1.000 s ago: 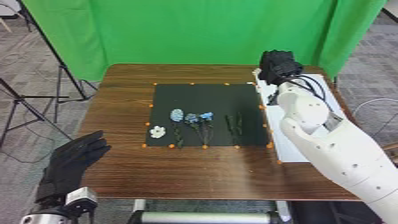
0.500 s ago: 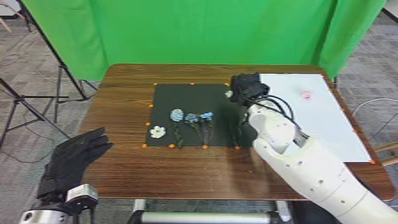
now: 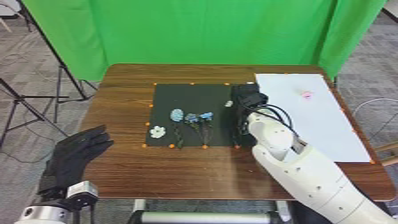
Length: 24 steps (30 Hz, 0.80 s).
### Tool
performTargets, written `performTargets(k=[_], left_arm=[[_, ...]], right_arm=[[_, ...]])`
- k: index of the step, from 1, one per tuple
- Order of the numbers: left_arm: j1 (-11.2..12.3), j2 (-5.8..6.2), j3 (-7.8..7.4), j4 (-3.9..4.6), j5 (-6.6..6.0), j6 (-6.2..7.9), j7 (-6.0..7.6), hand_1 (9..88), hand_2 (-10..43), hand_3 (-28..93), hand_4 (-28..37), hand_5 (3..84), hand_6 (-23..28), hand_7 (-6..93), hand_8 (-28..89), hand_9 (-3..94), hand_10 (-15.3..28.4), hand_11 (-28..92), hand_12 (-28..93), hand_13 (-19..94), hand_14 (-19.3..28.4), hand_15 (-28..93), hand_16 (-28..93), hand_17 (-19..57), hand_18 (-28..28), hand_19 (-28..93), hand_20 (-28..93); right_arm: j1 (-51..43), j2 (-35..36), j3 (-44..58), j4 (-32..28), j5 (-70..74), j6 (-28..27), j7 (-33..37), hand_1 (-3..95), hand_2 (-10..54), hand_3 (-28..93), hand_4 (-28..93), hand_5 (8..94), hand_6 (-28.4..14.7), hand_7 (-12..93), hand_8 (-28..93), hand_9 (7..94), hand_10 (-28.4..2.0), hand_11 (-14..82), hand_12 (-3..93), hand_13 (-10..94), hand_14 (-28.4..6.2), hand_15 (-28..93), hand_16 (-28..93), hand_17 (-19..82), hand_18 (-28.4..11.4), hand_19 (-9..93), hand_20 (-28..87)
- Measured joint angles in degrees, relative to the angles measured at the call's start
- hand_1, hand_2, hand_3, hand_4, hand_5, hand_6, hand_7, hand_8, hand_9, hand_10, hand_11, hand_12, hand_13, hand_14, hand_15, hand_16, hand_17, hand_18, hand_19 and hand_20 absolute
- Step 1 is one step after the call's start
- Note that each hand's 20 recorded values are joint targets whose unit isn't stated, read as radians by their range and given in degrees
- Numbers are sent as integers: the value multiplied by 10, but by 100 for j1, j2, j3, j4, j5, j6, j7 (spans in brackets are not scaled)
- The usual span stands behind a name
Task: Arrange flowers
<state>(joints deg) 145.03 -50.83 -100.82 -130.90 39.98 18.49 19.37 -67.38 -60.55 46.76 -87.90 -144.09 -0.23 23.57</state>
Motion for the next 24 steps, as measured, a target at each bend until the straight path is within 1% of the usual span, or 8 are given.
performTargets(k=[2, 6, 10, 14, 17, 19, 22, 24], left_arm=[[-2, -1, -1, 1, 3, -2, -11, 274, 61, 831, -130, 465, 142, 146, -87, 395, 225, 370, 91, 294, 284, 609, -132, -97, 213, 563, 119], [0, -3, -1, 1, 3, -1, -14, 275, 61, 831, -130, 465, 142, 146, -87, 395, 225, 370, 91, 294, 284, 609, -132, -96, 212, 563, 120], [9, -3, -1, 1, 3, 2, 1, 276, 61, 831, -129, 465, 142, 147, -87, 395, 225, 371, 91, 294, 284, 609, -132, -96, 212, 563, 120], [26, -3, -1, 1, 2, 5, 9, 275, 61, 831, -128, 466, 142, 146, -87, 395, 224, 371, 91, 294, 284, 609, -133, -96, 212, 564, 120], [50, -3, -1, -2, 0, 10, 20, 275, 60, 831, -127, 465, 142, 147, -87, 395, 224, 371, 91, 294, 284, 610, -133, -96, 213, 564, 120], [68, -3, -1, -3, 0, 10, 23, 275, 60, 831, -127, 465, 141, 147, -87, 395, 224, 371, 91, 294, 284, 609, -133, -96, 213, 563, 120], [85, -3, -2, -3, 0, 10, 22, 275, 57, 833, -124, 465, 141, 147, -87, 395, 224, 370, 90, 294, 284, 610, -133, -96, 213, 563, 120], [100, -8, -5, -4, 3, 10, 21, 276, 56, 832, -122, 464, 140, 148, -87, 395, 224, 370, 91, 294, 284, 610, -133, -96, 212, 563, 120]], right_arm=[[-27, -18, 33, -36, 40, -90, 0, 390, -95, 846, -283, 677, -11, 256, -48, 726, -114, 310, 261, 581, -99, 709, 244, 196, -237, 790, 354], [-65, -52, 121, -133, 141, -414, -2, 357, -95, 880, -282, 657, -15, 242, -140, 677, -136, 359, 210, 543, -117, 733, 216, 179, -242, 776, 364], [-66, -63, 172, -201, 169, -706, -3, 358, -95, 889, -282, 635, -24, 236, -145, 637, -147, 365, 203, 509, -127, 743, 211, 165, -246, 769, 370], [-51, -45, 176, -221, 172, -802, 5, 356, -95, 899, -282, 598, -36, 226, -144, 593, -164, 356, 195, 477, -143, 750, 203, 147, -254, 765, 377], [-30, -23, 191, -254, 201, -929, 24, 347, -95, 903, -283, 572, -50, 216, -138, 554, -177, 353, 196, 446, -165, 761, 189, 135, -259, 761, 385], [-3, -4, 202, -279, 231, -1059, 34, 326, -95, 905, -282, 553, -60, 207, -134, 523, -194, 343, 195, 420, -183, 769, 176, 116, -267, 754, 392], [25, 19, 259, -354, 354, -1266, 46, 260, -77, 894, -270, 544, -75, 190, -126, 506, -213, 337, 200, 394, -205, 782, 169, 93, -278, 737, 412], [31, 37, 319, -429, 509, -1375, 47, 234, -69, 888, -264, 535, -89, 169, -110, 490, -228, 329, 202, 369, -219, 786, 167, 83, -282, 715, 443]])
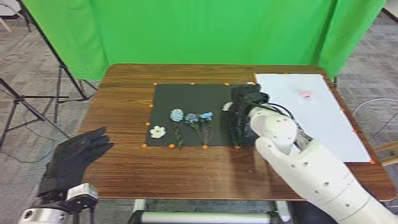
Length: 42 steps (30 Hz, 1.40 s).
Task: Arrange flowers
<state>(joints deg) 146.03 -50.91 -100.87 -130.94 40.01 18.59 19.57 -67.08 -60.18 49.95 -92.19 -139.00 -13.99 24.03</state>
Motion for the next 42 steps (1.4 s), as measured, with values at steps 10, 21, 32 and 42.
performTargets(k=[10, 21, 32, 42], left_arm=[[79, 22, 23, -5, -20, 37, 67, 275, 52, 829, -121, 465, 140, 148, -88, 394, 223, 370, 91, 294, 284, 609, -133, -97, 212, 563, 120], [85, 234, 152, -6, -148, 169, 286, 275, 53, 829, -124, 465, 141, 147, -87, 394, 223, 370, 91, 293, 284, 609, -132, -97, 212, 563, 121], [73, 214, 155, -7, -147, 186, 313, 275, 55, 830, -126, 465, 141, 146, -87, 394, 224, 369, 91, 293, 284, 609, -132, -97, 212, 563, 121], [-29, 132, 158, -1, -100, 161, 271, 275, 56, 827, -128, 464, 141, 147, -87, 393, 224, 370, 91, 293, 284, 609, -132, -97, 212, 563, 121]], right_arm=[[119, 172, 40, -385, 268, -301, -28, 186, -23, 874, -252, 502, -96, 154, -99, 458, -246, 302, 200, 342, -237, 785, 160, 75, -284, 688, 473], [759, 711, 41, 458, 192, 408, -555, 179, -5, 889, -263, 418, -77, 154, -109, 408, -205, 198, 181, 344, -214, 789, 163, 96, -261, 721, 474], [707, 982, 1078, 974, 326, -1217, 238, 182, -9, 878, -273, 388, -67, 147, -108, 365, -195, 129, 187, 307, -226, 779, 155, 81, -254, 715, 478], [426, 969, 1136, 1160, -123, -1146, 29, 204, -22, 875, -281, 377, -47, 157, -117, 361, -150, 109, 176, 311, -222, 776, 149, 84, -249, 715, 477]])
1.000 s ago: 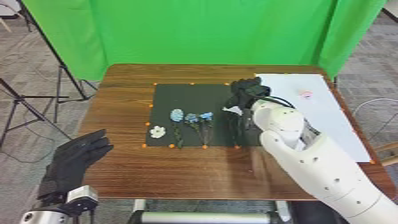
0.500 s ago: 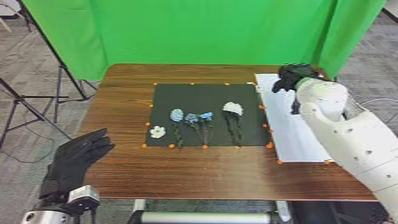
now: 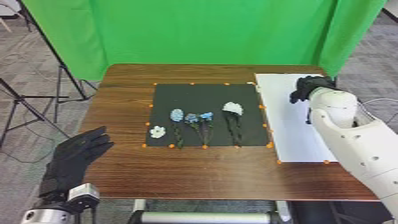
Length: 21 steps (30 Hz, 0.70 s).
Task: Arrange flowers
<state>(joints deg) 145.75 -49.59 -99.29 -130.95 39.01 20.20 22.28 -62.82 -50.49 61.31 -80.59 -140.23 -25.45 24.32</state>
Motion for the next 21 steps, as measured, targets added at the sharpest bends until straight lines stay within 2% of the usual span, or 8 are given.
performTargets(k=[5, 9, 11, 15, 19, 21], left_arm=[[-44, -26, 0, 3, 34, -38, -55, 274, 55, 828, -127, 465, 142, 147, -87, 392, 223, 370, 91, 293, 284, 609, -133, -97, 212, 563, 121], [-58, -41, -1, 6, 55, -69, -94, 274, 55, 828, -128, 464, 141, 147, -87, 393, 223, 370, 91, 293, 284, 609, -132, -97, 213, 563, 121], [-65, -45, -5, 9, 66, -86, -116, 274, 55, 829, -128, 464, 141, 146, -87, 392, 223, 370, 91, 292, 284, 609, -132, -97, 212, 562, 121], [-79, -51, -6, 12, 84, -113, -143, 275, 54, 830, -127, 464, 141, 147, -87, 393, 224, 370, 91, 291, 284, 609, -133, -97, 212, 563, 121], [-85, -54, -6, 13, 87, -118, -145, 275, 55, 831, -128, 464, 141, 148, -87, 393, 224, 369, 91, 291, 284, 607, -133, -97, 212, 562, 121], [-91, -54, 0, 13, 87, -118, -139, 274, 54, 832, -128, 464, 141, 149, -87, 393, 224, 369, 91, 291, 284, 608, -132, -97, 212, 562, 121]], right_arm=[[-10, -26, 22, 121, 39, -19, 96, 209, -23, 874, -282, 374, -45, 158, -120, 361, -146, 103, 173, 313, -221, 775, 146, 86, -247, 717, 475], [-10, -23, 68, 186, 297, -27, 219, 215, -23, 874, -282, 377, -44, 161, -121, 370, -129, 108, 173, 321, -219, 774, 144, 91, -245, 720, 475], [-8, -19, 81, 216, 366, -27, 278, 235, -21, 881, -281, 410, -39, 177, -128, 419, -123, 138, 172, 353, -207, 773, 140, 108, -243, 727, 473], [-6, -2, 88, 262, 477, 50, 432, 311, -24, 874, -281, 486, -27, 205, -146, 541, -111, 218, 159, 449, -151, 766, 144, 155, -239, 751, 460], [-29, 47, 2, 286, 565, 609, 647, 365, -44, 871, -282, 532, -19, 220, -152, 596, -99, 252, 155, 498, -116, 749, 173, 187, -235, 774, 444], [-34, 60, -46, 309, 567, 849, 700, 399, -60, 849, -282, 552, -11, 231, -157, 629, -98, 260, 158, 518, -102, 730, 225, 198, -231, 788, 432]])
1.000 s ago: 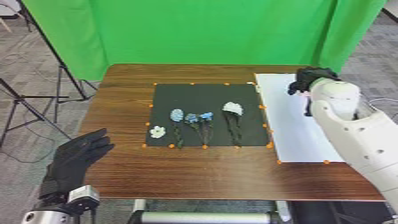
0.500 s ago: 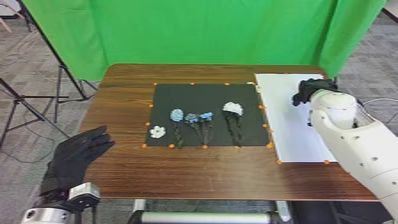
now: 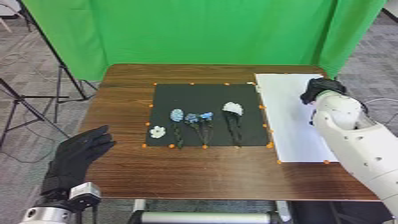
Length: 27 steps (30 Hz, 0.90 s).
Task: Arrange flowers
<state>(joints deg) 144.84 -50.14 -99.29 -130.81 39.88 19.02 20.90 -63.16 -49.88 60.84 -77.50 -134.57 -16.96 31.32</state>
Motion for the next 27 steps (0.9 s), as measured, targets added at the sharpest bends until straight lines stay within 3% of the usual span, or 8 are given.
performTargets(k=[3, 7, 10, 17, 27], left_arm=[[-8, 0, 4, 1, 0, -1, 3, 275, 55, 831, -128, 464, 141, 149, -87, 392, 224, 369, 91, 292, 284, 608, -132, -97, 212, 562, 121], [-10, -3, 4, 1, 1, -4, 7, 275, 55, 831, -128, 464, 141, 148, -88, 392, 223, 370, 91, 291, 284, 608, -132, -97, 212, 562, 121], [-10, -13, 1, 1, 2, -5, 7, 275, 55, 832, -127, 464, 141, 147, -88, 392, 224, 370, 90, 290, 284, 608, -131, -97, 212, 562, 121], [-10, -29, 2, 1, 2, -6, 6, 275, 56, 832, -126, 464, 141, 147, -87, 391, 223, 371, 91, 291, 284, 609, -132, -97, 212, 562, 121], [25, -47, -8, -1, 3, -5, 5, 276, 56, 832, -127, 464, 141, 148, -87, 393, 224, 369, 90, 291, 284, 609, -132, -97, 212, 562, 122]], right_arm=[[-2, -1, -26, 37, -44, 36, 52, 449, -91, 820, -283, 579, -2, 240, -159, 672, -90, 240, 195, 543, -77, 707, 283, 214, -225, 809, 416], [-41, -2, -7, 54, -154, -104, 122, 457, -95, 812, -283, 601, 2, 248, -160, 704, -81, 214, 227, 561, -73, 703, 290, 222, -225, 818, 413], [-104, -2, 37, 53, -203, -153, 168, 472, -95, 789, -283, 627, 6, 280, -74, 753, -75, 172, 273, 582, -64, 694, 300, 228, -222, 822, 408], [-158, -5, 32, 44, -310, -61, 184, 532, -95, 746, -282, 730, 29, 346, -39, 885, -54, 122, 373, 660, -34, 657, 340, 256, -217, 834, 407], [-226, 113, -235, -101, -400, 464, 167, 551, -95, 747, -283, 775, 24, 319, -26, 912, -54, 122, 380, 686, -23, 645, 353, 268, -220, 841, 409]])
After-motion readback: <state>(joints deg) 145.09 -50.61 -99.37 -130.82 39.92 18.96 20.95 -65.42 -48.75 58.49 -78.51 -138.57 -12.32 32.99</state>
